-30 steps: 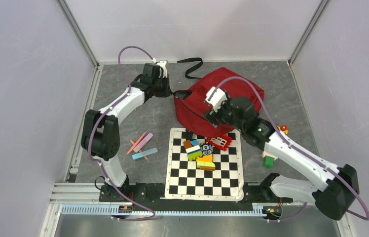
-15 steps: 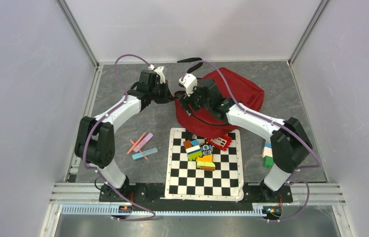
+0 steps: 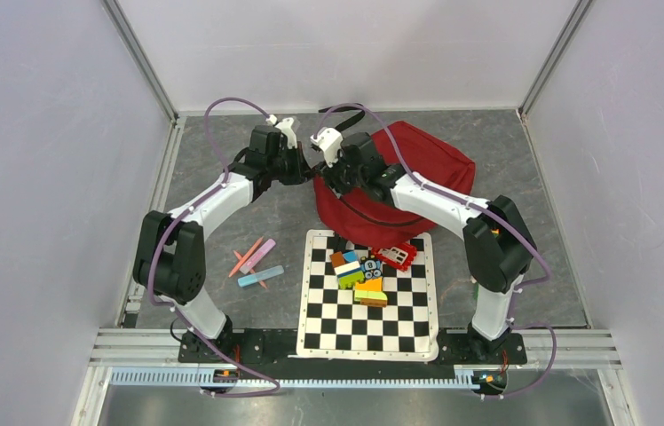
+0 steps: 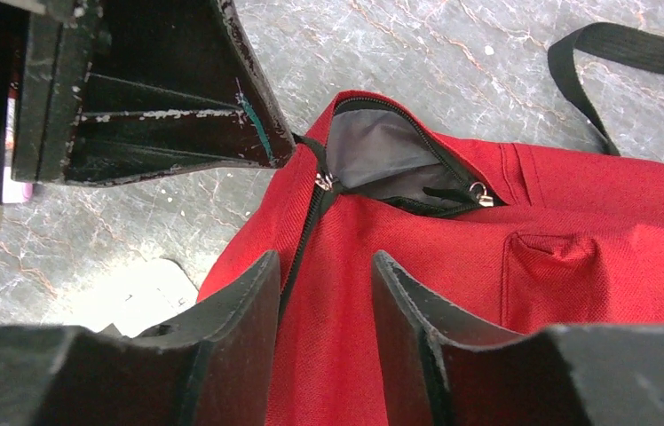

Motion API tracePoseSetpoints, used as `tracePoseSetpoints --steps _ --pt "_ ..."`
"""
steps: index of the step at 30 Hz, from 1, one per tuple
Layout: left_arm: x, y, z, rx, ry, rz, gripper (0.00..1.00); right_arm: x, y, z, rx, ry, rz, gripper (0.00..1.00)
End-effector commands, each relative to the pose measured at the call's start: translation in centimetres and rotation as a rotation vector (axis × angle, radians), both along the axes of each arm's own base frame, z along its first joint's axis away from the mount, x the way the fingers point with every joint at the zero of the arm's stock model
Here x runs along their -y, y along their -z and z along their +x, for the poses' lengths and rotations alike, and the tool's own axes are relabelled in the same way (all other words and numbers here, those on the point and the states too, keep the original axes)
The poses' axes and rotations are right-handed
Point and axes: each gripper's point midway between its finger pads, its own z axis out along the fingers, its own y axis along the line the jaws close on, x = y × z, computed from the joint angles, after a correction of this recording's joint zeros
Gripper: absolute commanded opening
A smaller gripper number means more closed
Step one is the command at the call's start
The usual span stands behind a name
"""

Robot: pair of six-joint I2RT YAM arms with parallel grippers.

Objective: Pack the student bag
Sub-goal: Zip the student bag at the center of the board.

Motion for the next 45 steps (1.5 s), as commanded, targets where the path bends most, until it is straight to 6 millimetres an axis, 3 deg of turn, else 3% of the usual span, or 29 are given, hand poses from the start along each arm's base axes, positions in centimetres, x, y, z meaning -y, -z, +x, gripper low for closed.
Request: tracePoseSetpoints --steps 1,3,6,10,15,19,21,24,25,32,39,42,45 --pt "0.8 -2.8 1.3 0.075 0.005 -0.043 0.02 -0.7 -1.4 0.7 0.013 0.003 0.036 0.40" --pt "0.6 -2.6 1.5 0.072 -0.007 -0.034 0.02 -1.2 -1.2 0.1 -0.016 -0.025 0.051 0.39" --pt "0.6 -2.6 1.7 0.067 -0.013 -0.036 0.02 -2.1 -1.5 -0.9 -0.052 -0.066 0.087 0.52" --pt "0.7 -2.9 2.0 0.073 -0.025 -0.053 0.02 -2.5 -1.0 -1.0 -0.069 -0.087 0.080 0.61" --pt "0.8 -3.4 2.3 0.083 -0.036 -0.057 0.02 -2.9 0.4 -1.0 -0.121 -0.097 0.050 0.62" --pt "0.5 -3.5 2.4 0.086 -0.043 -0.049 0.02 -3.0 1.1 -1.1 -0.147 -0.097 0.046 0.58" --pt "0.5 -3.5 2.4 0.086 -0.043 -0.045 0.02 -2.9 1.1 -1.2 -0.149 -0.103 0.033 0.40" --pt "0.5 -3.2 2.7 0.079 -0.047 -0.033 0.02 -2.6 -0.5 -1.2 -0.115 -0.099 0.044 0.05" --pt "0.4 -3.3 2.9 0.077 -0.052 -0.027 0.02 -2.5 -1.1 -1.2 -0.101 -0.099 0.047 0.00" --pt "0.0 -4.1 4.4 0.085 -0.090 0.001 0.02 -0.8 -8.1 -3.2 0.019 -0.145 0.088 0.00" --pt "0.9 -5.6 6.2 0.097 -0.087 -0.043 0.02 1.3 -12.5 -5.8 0.101 -0.247 0.021 0.00" --pt "1.4 -5.6 7.1 0.097 -0.077 -0.052 0.02 1.7 -14.4 -6.4 0.127 -0.274 0.014 0.00" --pt "1.3 -4.0 8.2 0.054 -0.085 -0.024 0.02 1.8 -16.5 -6.9 0.155 -0.285 0.037 0.00"
